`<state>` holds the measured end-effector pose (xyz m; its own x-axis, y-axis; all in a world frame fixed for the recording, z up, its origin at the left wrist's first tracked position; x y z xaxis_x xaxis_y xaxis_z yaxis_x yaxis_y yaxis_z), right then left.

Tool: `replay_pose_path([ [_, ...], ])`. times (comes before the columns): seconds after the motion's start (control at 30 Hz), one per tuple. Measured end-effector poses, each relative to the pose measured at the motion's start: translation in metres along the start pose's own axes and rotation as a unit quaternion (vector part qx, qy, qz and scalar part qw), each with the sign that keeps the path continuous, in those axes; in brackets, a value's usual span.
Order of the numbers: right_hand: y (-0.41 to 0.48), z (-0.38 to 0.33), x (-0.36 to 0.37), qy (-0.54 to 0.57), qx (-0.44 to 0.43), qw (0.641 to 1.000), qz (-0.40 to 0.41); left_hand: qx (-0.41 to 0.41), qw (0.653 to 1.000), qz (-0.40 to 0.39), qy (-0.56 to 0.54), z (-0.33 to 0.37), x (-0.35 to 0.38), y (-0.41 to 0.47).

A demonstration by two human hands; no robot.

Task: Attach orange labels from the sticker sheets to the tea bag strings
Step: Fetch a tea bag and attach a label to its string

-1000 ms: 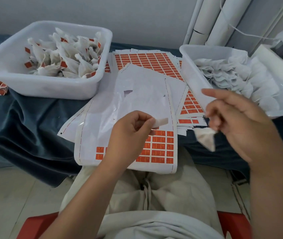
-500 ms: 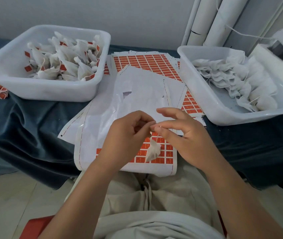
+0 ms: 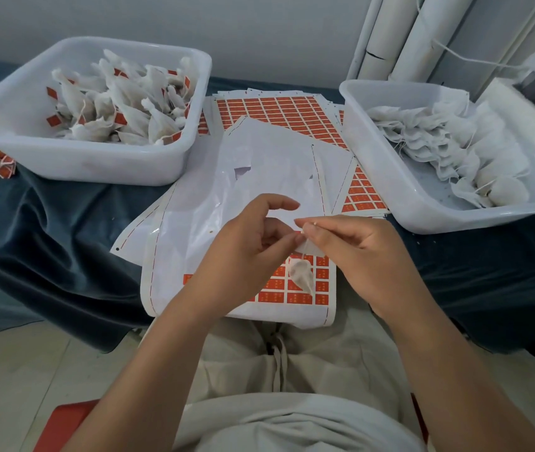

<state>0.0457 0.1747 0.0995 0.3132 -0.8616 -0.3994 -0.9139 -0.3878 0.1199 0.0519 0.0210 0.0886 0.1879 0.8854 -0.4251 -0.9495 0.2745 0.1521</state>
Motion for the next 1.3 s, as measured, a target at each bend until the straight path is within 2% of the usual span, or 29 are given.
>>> replay_pose_path([
  [0.17,0.001,0.007,-0.006,0.024,0.030,0.999,0.018,-0.011,1.000,0.009,-0.001,-0.003,-0.003,0.000],
  [0.47,-0.001,0.007,-0.009,0.024,0.030,0.998,0.046,-0.004,1.000,0.018,-0.019,-0.005,0.000,0.001],
  [0.57,-0.003,0.008,-0.011,0.098,0.036,0.992,0.068,-0.019,0.996,-0.002,-0.086,-0.009,0.004,0.002],
  [0.67,-0.005,0.010,-0.014,0.115,0.043,0.988,0.093,-0.102,0.962,-0.036,-0.251,-0.022,0.020,0.003],
  [0.7,-0.006,0.010,-0.015,0.110,0.046,0.988,0.099,-0.109,0.958,-0.044,-0.263,-0.023,0.023,0.003],
  [0.8,-0.007,0.010,-0.017,0.098,0.043,0.988,0.108,-0.042,0.977,-0.081,-0.191,-0.011,0.029,0.001],
  [0.87,-0.007,0.008,-0.020,0.086,0.035,0.989,0.114,-0.038,0.979,-0.072,-0.186,-0.011,0.029,-0.002],
  [0.97,-0.007,0.008,-0.022,0.101,0.035,0.987,0.118,-0.076,0.974,-0.044,-0.207,-0.016,0.026,-0.002],
  [1.13,-0.004,0.013,-0.012,0.165,0.056,0.980,0.092,-0.152,0.938,-0.044,-0.309,-0.031,0.031,-0.004],
  [1.2,-0.004,0.010,-0.009,0.151,0.050,0.984,0.084,-0.172,0.926,-0.059,-0.331,-0.035,0.036,-0.005],
  [1.3,-0.005,0.002,-0.010,0.079,0.029,0.992,0.091,-0.171,0.935,-0.060,-0.303,-0.039,0.035,-0.004],
])
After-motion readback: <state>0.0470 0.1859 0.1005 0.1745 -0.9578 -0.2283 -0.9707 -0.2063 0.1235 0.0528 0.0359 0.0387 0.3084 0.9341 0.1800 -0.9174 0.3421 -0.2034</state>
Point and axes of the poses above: each hand's wrist, its own y-axis towards the middle knuckle, its own x-axis out of the palm, z = x × y, the point moved 9 cm from there along y, towards the middle knuckle, and after that the axes turned 8 degrees about -z, right-handed, at the moved point
